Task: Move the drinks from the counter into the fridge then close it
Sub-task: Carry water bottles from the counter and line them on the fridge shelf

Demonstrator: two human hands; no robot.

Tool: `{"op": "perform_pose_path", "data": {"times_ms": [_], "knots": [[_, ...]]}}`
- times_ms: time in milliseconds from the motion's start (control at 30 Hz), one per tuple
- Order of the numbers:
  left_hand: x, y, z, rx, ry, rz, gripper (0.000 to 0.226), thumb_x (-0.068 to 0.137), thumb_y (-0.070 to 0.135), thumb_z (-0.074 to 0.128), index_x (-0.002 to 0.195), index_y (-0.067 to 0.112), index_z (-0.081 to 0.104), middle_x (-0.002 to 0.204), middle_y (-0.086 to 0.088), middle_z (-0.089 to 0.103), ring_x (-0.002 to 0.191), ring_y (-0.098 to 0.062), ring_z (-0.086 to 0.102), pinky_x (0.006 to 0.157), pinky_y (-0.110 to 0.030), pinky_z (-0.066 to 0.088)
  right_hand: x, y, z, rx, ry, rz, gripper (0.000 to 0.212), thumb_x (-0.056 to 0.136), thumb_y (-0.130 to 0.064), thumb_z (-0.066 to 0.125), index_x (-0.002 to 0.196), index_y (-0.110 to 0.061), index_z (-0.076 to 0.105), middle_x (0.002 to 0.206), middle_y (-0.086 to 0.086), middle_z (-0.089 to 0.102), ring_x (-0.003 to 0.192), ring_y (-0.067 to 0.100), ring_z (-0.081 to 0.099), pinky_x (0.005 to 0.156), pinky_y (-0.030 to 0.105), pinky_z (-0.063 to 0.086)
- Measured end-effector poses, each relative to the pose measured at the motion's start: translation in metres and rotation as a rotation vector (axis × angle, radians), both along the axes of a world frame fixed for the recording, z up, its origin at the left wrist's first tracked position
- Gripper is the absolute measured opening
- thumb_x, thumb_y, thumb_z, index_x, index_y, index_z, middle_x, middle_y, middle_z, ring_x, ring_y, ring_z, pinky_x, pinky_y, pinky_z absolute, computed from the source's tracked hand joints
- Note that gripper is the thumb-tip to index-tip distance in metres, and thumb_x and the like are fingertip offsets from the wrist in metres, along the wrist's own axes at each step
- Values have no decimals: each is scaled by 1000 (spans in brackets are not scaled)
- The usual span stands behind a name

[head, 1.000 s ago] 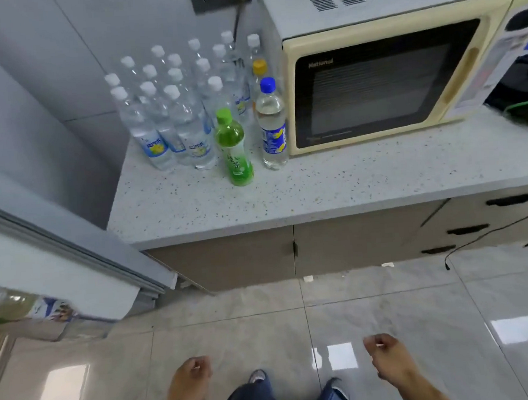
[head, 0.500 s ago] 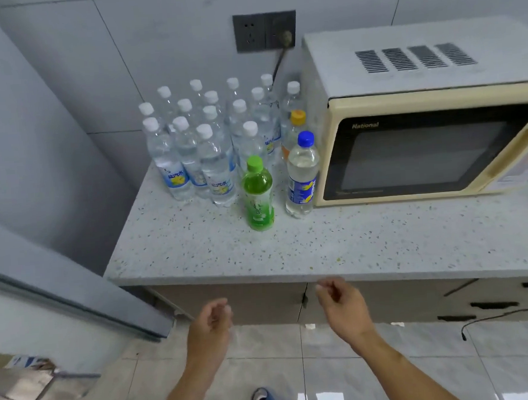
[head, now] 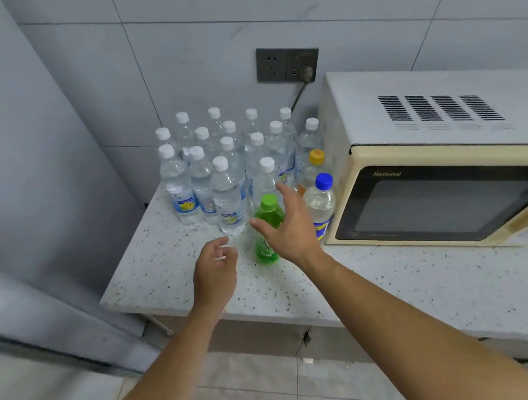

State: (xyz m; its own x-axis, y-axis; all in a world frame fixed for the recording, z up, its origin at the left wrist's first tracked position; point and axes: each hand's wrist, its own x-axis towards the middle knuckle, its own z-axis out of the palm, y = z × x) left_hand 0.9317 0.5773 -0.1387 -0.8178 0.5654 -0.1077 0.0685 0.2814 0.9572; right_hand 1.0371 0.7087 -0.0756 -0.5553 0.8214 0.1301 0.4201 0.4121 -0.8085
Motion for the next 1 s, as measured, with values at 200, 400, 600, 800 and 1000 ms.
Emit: {"op": "perform_pose_path", "data": {"times_ms": [200, 400, 600, 800, 1000], "knots": [[6, 7, 10, -8, 26, 45, 24, 93, 32, 58, 117, 34, 60, 109, 7, 65, 95, -11, 67, 80, -45, 60, -9, 19, 16, 185, -309, 153, 34, 99, -35, 55, 122, -12, 46, 94, 10, 61, 88, 35, 61, 68, 35, 41], [17, 15, 9, -19, 44, 42, 24, 93, 32, 57, 117, 35, 58, 109, 8, 64, 94, -8, 65, 81, -44, 60, 38, 26, 29, 177, -326, 250, 28, 97, -32, 59, 115, -13, 48, 92, 13, 65, 84, 34, 61, 75, 43, 51], [25, 23, 5, -39, 60, 9, 25, 93, 34, 57, 118, 37, 58, 109, 10, 64, 95, -6, 64, 80, -39, 60, 83, 25, 25, 280, -370, 186, 24, 95, -32, 60, 112, -16, 52, 92, 10, 67, 81, 33, 63, 74, 43, 53], [17, 36, 17, -28, 92, 10, 24, 95, 34, 56, 118, 37, 57, 106, 14, 60, 97, -7, 62, 78, -34, 59, 95, 24, 24, 411, -199, 80, 24, 88, -18, 68, 110, -9, 65, 101, 9, 68, 92, 30, 63, 76, 41, 54], [-16, 63, 63, -32, 273, 133, 38, 93, 29, 62, 130, 29, 52, 128, 5, 54, 106, -15, 59, 82, -29, 47, 31, 21, 47, 386, -28, 189, 35, 88, -21, 70, 120, -10, 63, 119, 10, 63, 109, 28, 59, 90, 35, 48]]}}
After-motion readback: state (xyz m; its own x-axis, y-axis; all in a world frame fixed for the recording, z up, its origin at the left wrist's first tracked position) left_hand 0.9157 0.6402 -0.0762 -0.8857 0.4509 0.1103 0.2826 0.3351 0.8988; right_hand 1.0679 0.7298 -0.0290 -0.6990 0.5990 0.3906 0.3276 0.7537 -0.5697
